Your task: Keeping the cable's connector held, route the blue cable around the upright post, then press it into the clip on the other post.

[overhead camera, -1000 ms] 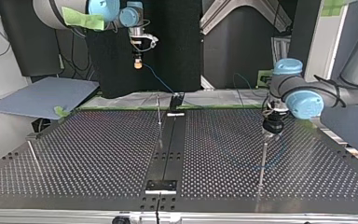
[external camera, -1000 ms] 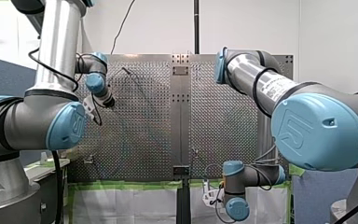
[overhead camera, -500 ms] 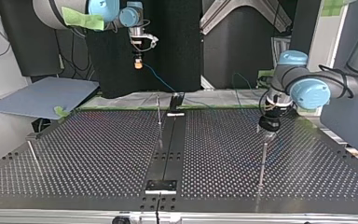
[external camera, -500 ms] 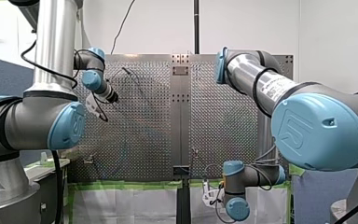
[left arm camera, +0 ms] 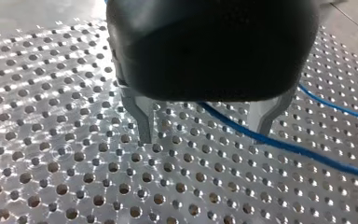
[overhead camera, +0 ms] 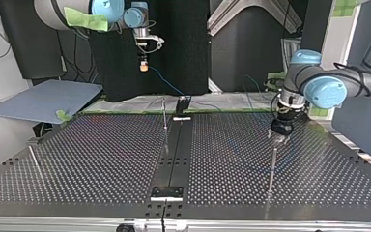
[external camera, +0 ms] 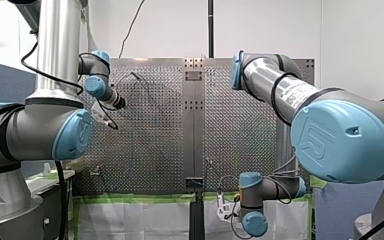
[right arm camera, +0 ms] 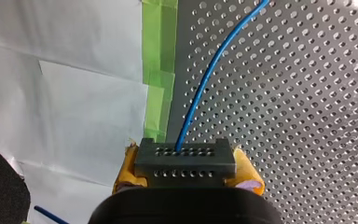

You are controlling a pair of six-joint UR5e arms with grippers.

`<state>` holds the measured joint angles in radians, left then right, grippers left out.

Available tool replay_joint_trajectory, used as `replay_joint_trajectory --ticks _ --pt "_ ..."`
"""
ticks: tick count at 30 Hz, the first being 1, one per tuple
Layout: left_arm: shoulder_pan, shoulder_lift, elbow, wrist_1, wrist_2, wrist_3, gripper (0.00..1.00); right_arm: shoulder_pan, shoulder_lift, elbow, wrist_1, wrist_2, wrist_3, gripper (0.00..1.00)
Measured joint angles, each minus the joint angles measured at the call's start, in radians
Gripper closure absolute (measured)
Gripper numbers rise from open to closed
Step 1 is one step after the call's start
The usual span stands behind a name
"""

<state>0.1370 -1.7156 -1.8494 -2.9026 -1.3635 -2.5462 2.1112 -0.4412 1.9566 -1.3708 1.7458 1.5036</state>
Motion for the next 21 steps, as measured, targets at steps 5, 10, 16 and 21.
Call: replay_joint_trajectory --ticks 5,10,16,21 --pt "0.005 0.012 -0.001 0.014 0.016 -0.039 0.00 0.006 0.000 0.000 -0.008 -0.001 0.003 1.00" --pt "0.007 0.016 -0.004 0.018 0.034 -0.050 0.00 0.007 0.000 0.000 -0.033 -0.005 0.028 1.00" --pt "0.014 0.020 -0.012 0.017 0.022 -0.049 0.00 0.011 0.000 0.000 -0.041 -0.011 0.031 1.00" --pt "0.028 0.028 -0.038 0.034 0.000 -0.049 0.00 0.016 0.000 0.000 -0.041 -0.012 0.026 1.00"
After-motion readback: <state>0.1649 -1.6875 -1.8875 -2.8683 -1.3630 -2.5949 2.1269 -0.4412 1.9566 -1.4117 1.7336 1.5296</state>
